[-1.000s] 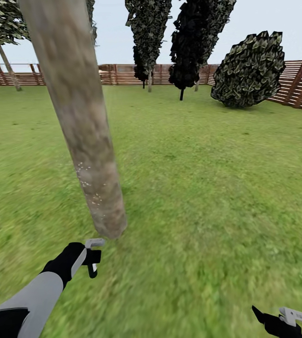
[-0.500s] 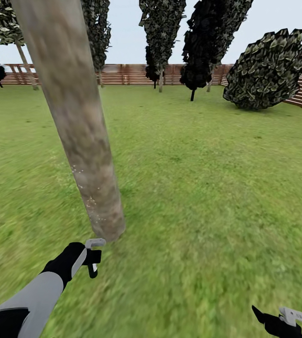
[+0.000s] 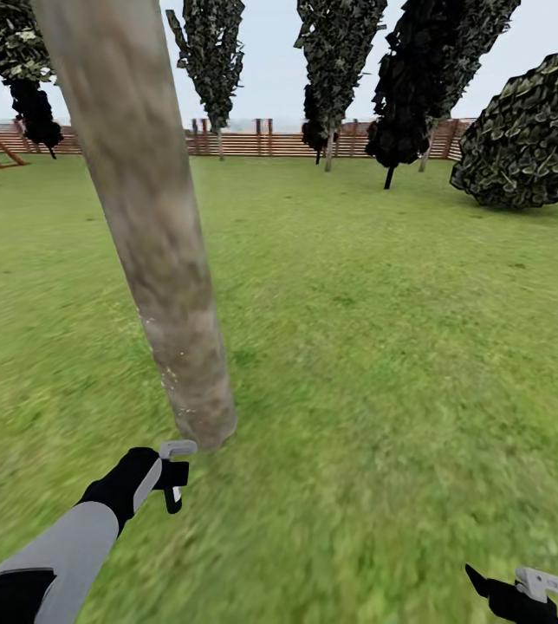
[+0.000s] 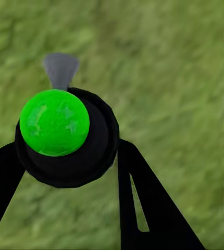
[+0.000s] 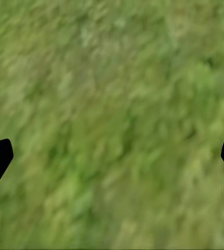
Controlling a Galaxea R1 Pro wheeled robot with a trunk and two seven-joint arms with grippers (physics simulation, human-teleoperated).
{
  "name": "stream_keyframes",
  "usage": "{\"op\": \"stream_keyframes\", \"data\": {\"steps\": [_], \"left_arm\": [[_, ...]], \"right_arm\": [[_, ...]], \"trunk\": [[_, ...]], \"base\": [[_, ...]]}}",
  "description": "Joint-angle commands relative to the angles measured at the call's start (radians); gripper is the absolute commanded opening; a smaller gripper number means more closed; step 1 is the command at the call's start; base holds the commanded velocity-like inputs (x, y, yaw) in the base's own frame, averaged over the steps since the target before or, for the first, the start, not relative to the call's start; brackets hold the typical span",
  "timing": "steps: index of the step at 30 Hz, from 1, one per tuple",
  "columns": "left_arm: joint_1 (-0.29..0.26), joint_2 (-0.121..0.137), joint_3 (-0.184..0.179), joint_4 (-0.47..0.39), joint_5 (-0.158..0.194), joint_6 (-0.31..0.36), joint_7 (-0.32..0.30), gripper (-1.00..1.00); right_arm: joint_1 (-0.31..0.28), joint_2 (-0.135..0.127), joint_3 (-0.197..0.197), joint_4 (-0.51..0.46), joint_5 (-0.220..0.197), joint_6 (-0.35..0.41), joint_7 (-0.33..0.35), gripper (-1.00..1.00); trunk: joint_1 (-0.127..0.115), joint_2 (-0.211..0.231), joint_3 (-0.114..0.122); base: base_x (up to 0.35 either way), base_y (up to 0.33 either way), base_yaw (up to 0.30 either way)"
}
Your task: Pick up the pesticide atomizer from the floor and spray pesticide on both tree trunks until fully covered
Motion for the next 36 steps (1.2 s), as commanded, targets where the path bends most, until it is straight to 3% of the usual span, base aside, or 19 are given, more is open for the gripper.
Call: {"op": "stream_keyframes", "data": {"steps": [1, 10, 24, 36], "left_arm": [[0.000, 0.000, 0.000, 0.000, 0.000, 0.000, 0.000, -1.00], [0.000, 0.000, 0.000, 0.000, 0.000, 0.000, 0.000, -1.00], [0.000, 0.000, 0.000, 0.000, 0.000, 0.000, 0.000, -1.00], [0.000, 0.000, 0.001, 0.000, 0.001, 0.000, -0.004, -1.00]], "right_arm": [[0.000, 0.000, 0.000, 0.000, -0.001, 0.000, 0.000, 1.00], [0.000, 0.000, 0.000, 0.000, 0.000, 0.000, 0.000, 1.00], [0.000, 0.001, 0.000, 0.000, 0.000, 0.000, 0.000, 1.00], [0.000, -0.001, -0.001, 0.000, -0.001, 0.000, 0.000, 1.00]], "trunk": [[0.000, 0.000, 0.000], [0.000, 0.000, 0.000], [0.000, 0.000, 0.000], [0.000, 0.000, 0.000]], "base": [[0.140, -0.255, 0.008], [0.075, -0.264, 0.054], [-0.006, -0.273, 0.273], [-0.172, -0.168, 0.269]]}}
